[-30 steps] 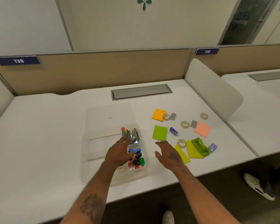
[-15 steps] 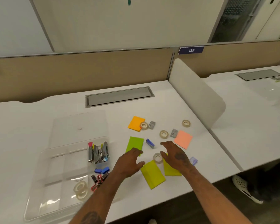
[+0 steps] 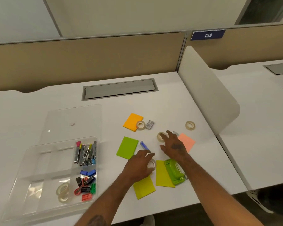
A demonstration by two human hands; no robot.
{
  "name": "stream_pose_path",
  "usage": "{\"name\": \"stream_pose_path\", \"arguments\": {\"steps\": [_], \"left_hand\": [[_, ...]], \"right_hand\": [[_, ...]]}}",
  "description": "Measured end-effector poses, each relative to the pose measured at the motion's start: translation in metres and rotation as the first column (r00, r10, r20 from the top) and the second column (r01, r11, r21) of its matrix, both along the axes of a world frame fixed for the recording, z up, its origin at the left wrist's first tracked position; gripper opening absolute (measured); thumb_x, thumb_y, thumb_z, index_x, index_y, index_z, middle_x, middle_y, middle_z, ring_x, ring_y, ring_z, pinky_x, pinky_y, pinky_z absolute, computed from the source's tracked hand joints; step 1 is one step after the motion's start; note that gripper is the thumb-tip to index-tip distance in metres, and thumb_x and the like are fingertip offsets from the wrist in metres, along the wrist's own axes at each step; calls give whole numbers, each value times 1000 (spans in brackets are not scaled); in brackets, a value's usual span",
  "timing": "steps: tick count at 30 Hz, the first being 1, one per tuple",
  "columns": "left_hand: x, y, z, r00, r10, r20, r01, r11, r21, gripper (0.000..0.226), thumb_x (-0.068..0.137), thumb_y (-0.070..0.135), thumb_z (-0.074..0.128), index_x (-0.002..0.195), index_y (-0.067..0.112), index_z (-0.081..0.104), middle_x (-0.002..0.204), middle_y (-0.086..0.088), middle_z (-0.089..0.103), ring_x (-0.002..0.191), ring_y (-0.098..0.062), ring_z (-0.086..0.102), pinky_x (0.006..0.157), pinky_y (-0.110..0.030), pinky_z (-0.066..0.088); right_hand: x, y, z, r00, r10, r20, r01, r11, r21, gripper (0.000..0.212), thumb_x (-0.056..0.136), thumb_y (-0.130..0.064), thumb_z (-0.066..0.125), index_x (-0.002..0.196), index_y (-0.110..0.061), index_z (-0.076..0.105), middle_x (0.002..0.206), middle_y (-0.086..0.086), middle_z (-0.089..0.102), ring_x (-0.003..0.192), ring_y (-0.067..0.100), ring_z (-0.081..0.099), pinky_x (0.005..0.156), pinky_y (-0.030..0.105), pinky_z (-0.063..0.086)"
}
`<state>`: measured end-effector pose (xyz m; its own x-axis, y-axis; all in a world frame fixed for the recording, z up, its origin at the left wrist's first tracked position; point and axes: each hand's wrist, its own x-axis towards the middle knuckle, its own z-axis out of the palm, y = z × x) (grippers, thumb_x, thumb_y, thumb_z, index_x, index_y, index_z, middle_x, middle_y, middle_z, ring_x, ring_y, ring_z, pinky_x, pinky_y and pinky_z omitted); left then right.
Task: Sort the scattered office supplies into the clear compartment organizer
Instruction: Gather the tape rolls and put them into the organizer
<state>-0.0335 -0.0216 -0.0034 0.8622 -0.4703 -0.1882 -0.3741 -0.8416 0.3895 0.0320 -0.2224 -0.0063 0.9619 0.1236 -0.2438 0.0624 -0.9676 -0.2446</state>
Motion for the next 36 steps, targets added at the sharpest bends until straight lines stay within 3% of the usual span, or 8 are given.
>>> {"name": "stream_pose_path", "arguments": {"steps": [3,9,13,16,21,28,32,36], "left_hand": [[3,-14,-2,999,-28,-30,30,999,43,68,88,44,59,149,33,31,153,1,33,139,-20,33,103,-38,41],[6,-24,-5,995,-50,-90,60,992,112,60,90,36,57,146,30,37,151,-1,36,140,-22,31,104,-41,41],[9,-25,3,990,-61,-127,78,988,132,58,88,31,61,143,25,44,151,-4,36,140,-23,31,102,-43,44],[7,-24,8,987,-53,-155,75,987,139,55,88,26,61,141,22,46,144,-5,41,133,-25,38,95,-45,49],[7,-18,16,990,-76,-120,98,976,193,37,92,19,54,128,12,56,126,-12,51,116,-32,49,86,-46,51],[6,23,36,998,27,-51,-24,997,73,58,85,30,64,140,18,48,135,-7,47,112,-31,57,87,-40,51],[-5,73,51,990,133,47,-133,991,-3,58,84,40,64,138,22,50,131,-3,49,110,-29,58,83,-39,49],[-31,144,61,970,231,73,-220,967,-129,55,85,35,64,135,17,52,131,-5,51,115,-26,56,90,-38,49]], "right_hand": [[10,1,-3,999,4,-46,-5,1000,-20,59,93,-38,49,147,-31,27,158,6,16,143,29,21,106,42,38],[18,3,-1,1000,14,1,-14,999,-47,48,94,-24,45,141,-26,37,142,7,40,133,27,34,99,39,43],[21,2,3,999,36,-13,-36,998,-46,56,93,-27,49,146,-27,30,153,6,28,136,29,29,103,41,41],[20,7,4,996,88,-31,-90,992,-92,54,96,-29,47,147,-27,30,153,5,29,136,29,29,104,42,41],[14,20,8,997,60,43,-52,984,-169,45,95,-27,45,139,-18,41,134,12,46,124,31,42,94,41,47],[7,52,28,983,-83,162,72,995,72,60,85,-36,62,137,-11,43,129,16,44,110,34,53,88,40,48],[-10,95,44,973,-67,222,9,968,252,60,79,-30,70,132,-10,50,129,18,45,106,39,56,87,41,49],[-37,159,56,974,-36,223,-49,930,364,57,79,-29,69,132,-16,52,131,11,46,113,32,54,90,37,46]]}}
